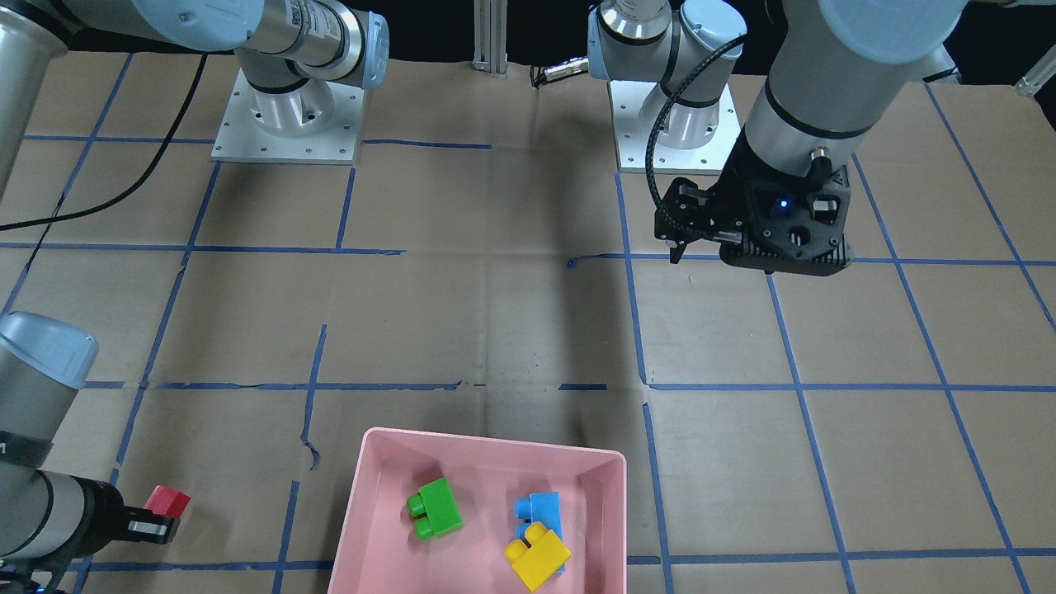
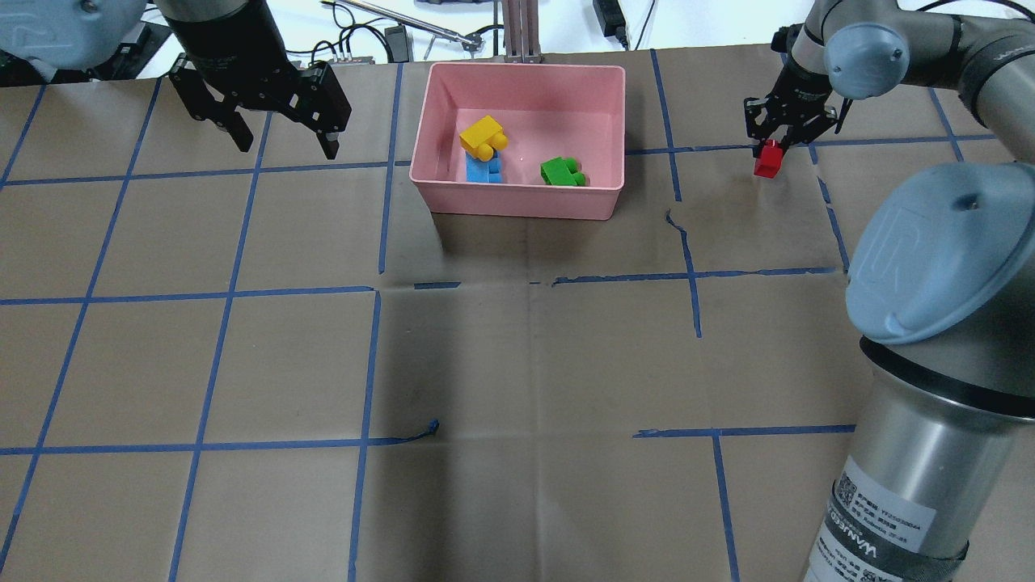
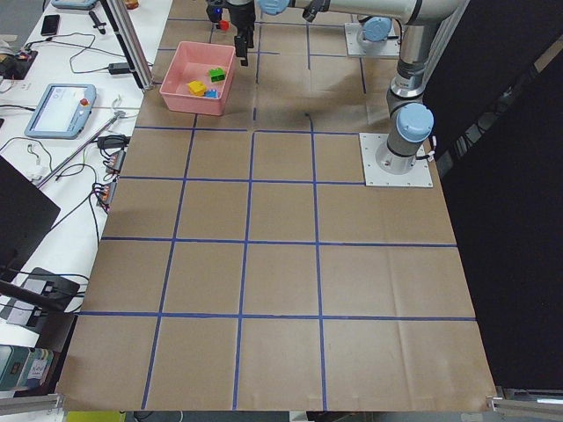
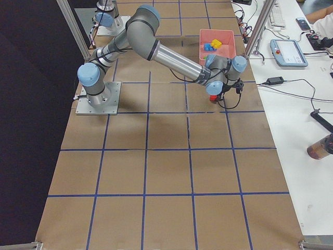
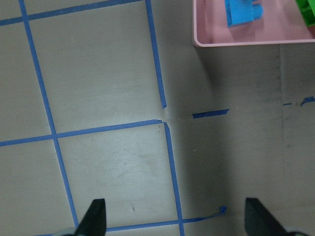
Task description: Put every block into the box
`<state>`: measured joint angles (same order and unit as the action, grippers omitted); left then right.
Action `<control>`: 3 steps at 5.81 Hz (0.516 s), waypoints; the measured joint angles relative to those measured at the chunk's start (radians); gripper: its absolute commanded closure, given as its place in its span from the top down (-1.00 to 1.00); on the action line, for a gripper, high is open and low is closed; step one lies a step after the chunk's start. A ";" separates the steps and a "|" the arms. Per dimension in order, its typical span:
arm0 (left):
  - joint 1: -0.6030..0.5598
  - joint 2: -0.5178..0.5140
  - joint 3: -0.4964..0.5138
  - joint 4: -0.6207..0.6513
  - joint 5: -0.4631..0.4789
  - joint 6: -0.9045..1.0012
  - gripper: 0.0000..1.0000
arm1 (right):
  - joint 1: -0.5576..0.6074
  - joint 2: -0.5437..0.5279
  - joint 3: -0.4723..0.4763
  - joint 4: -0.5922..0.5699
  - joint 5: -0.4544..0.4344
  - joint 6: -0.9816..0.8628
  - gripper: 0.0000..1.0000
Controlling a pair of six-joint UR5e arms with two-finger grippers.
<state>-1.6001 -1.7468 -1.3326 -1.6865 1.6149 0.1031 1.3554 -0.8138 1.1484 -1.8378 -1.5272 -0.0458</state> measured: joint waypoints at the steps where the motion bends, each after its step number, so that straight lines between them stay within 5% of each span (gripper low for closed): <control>1: 0.003 0.015 -0.004 -0.008 0.001 0.000 0.99 | 0.005 -0.049 -0.027 0.050 0.002 0.001 -0.81; 3: 0.004 0.028 -0.003 -0.013 0.002 0.000 0.99 | 0.073 -0.122 -0.110 0.180 0.008 0.035 -0.81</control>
<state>-1.5959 -1.7190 -1.3358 -1.7000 1.6168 0.1028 1.4284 -0.9357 1.0381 -1.6576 -1.5193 -0.0110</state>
